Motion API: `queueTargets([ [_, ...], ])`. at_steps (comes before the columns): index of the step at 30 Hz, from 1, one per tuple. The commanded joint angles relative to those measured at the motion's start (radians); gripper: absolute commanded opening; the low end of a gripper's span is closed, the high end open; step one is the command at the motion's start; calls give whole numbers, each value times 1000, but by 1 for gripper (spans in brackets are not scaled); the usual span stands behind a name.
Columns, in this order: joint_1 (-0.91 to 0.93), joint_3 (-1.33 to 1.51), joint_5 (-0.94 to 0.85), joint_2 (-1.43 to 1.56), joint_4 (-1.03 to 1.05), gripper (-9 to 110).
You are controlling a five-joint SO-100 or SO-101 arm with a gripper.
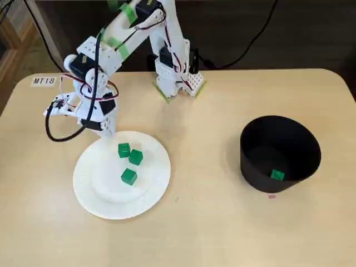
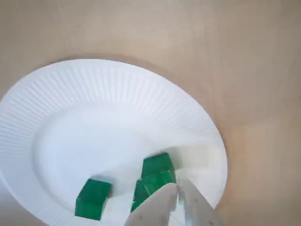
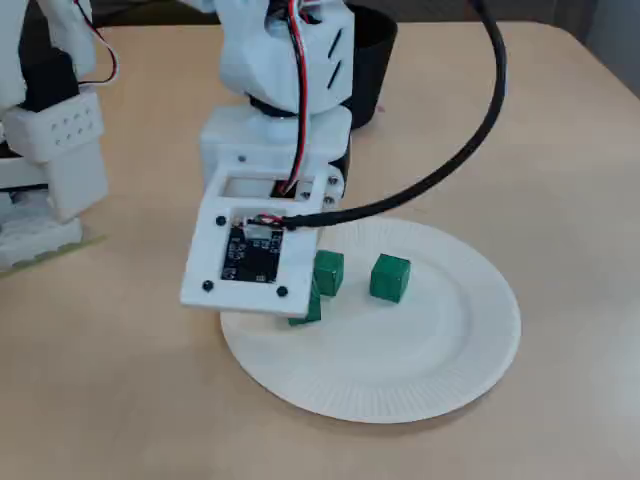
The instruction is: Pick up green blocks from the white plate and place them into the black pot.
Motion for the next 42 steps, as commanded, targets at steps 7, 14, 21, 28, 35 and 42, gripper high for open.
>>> queueTargets([
  [7, -12, -43, -57, 18, 37, 26],
  [14, -40, -31, -109, 6, 46, 29],
  [21, -74, -31, -112, -64, 83, 26],
  [28, -49, -31, -103, -106, 74, 27],
  [35, -54, -31, -101, -152, 71, 26],
  [42, -94, -26, -84, -160, 25, 18],
])
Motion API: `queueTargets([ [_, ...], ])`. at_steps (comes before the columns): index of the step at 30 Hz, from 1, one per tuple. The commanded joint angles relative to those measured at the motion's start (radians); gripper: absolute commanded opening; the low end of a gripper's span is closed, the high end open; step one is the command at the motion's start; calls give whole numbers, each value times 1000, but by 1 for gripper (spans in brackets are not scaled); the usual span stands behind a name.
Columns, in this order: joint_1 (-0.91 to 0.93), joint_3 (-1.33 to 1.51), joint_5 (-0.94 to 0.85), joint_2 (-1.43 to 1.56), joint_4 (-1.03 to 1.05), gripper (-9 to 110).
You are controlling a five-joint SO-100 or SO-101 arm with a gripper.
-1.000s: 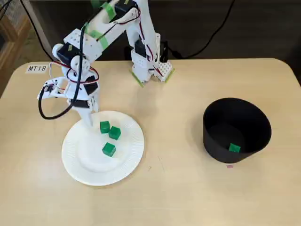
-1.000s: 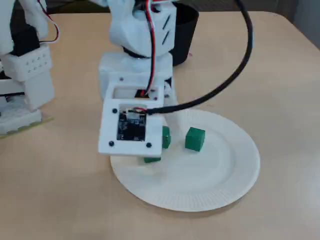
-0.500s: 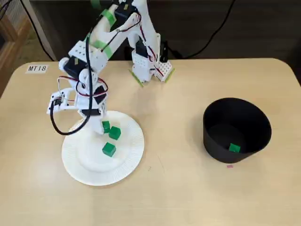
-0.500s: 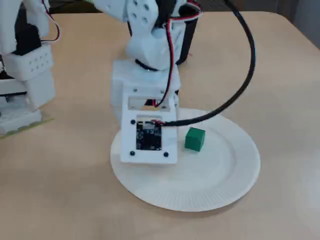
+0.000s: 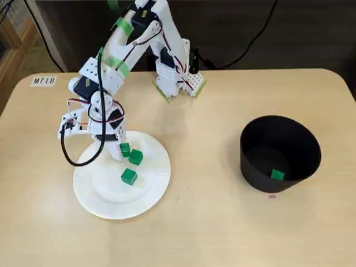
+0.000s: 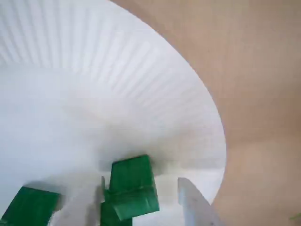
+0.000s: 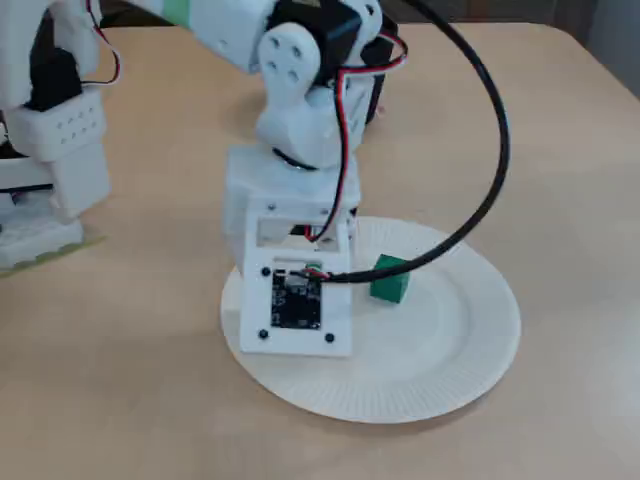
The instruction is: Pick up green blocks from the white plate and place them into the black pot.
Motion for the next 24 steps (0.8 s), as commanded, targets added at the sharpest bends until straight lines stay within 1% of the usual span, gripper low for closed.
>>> queueTargets([
  [1, -31, -21, 26, 5, -32, 14],
  [5, -51, -2, 77, 3, -89, -2],
  [11, -52, 14, 97, -6, -138, -2],
  [15, -51, 14, 155, 60, -183, -2],
  [19, -81, 35, 279, 232, -295, -2],
  [21, -109, 100, 362, 373, -410, -2],
  [24, -164, 253, 532, 621, -597, -2],
])
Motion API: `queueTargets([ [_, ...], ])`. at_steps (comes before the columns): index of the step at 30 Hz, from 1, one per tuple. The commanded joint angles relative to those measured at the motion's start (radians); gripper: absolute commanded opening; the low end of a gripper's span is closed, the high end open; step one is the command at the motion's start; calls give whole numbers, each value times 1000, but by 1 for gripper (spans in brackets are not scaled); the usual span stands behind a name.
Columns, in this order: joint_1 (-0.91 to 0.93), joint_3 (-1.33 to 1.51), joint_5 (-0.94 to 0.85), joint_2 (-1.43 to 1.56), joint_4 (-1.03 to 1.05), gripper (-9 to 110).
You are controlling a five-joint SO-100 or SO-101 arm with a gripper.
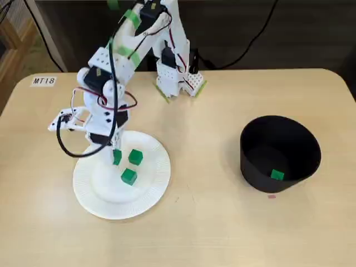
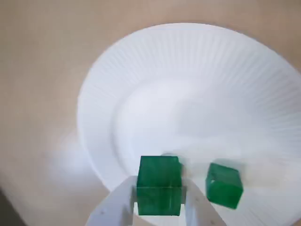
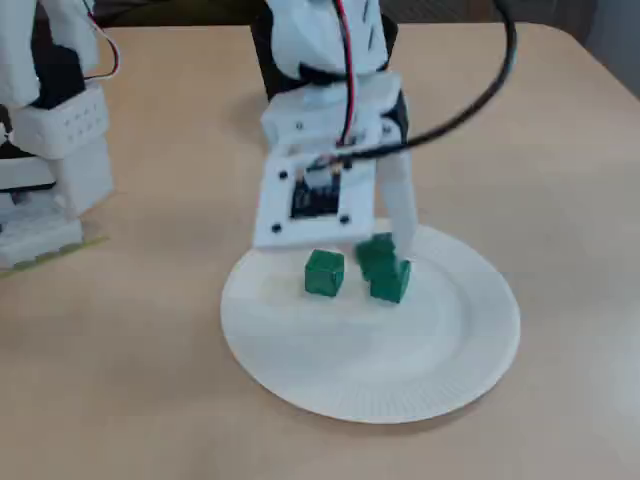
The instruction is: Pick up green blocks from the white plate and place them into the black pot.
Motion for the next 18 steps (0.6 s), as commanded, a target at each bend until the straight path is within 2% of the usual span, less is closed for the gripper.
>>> queueTargets([
  [1, -75, 123, 183, 325, -181, -2],
  [4, -221, 137, 273, 443, -179, -2],
  [7, -456, 133, 299, 502, -213, -2],
  [12, -831, 123, 242, 500, -325, -2],
  [18, -1058, 123, 132, 396, -379, -2],
])
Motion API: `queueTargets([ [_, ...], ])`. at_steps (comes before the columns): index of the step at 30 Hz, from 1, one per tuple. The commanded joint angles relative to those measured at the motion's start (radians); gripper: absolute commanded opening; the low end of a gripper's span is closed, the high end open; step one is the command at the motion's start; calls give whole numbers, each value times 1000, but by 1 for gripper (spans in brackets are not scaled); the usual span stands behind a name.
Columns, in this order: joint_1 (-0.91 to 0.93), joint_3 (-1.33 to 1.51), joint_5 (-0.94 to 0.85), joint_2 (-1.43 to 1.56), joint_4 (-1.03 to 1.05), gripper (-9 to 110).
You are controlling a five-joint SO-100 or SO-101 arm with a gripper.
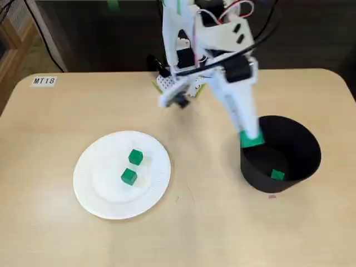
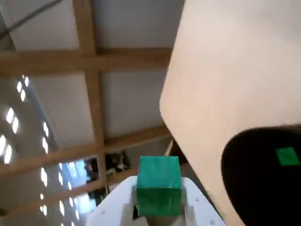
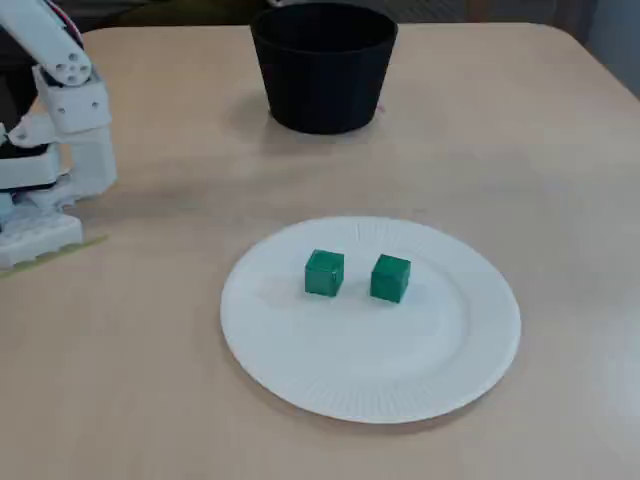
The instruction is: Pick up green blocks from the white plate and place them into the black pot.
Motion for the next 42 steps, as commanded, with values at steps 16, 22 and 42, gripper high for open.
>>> queueTargets([
  [16, -117, -483, -169, -448, 543, -2],
  [22, -127, -580, -201, -508, 687, 20],
  [42, 239, -578, -120, -318, 732, -2],
])
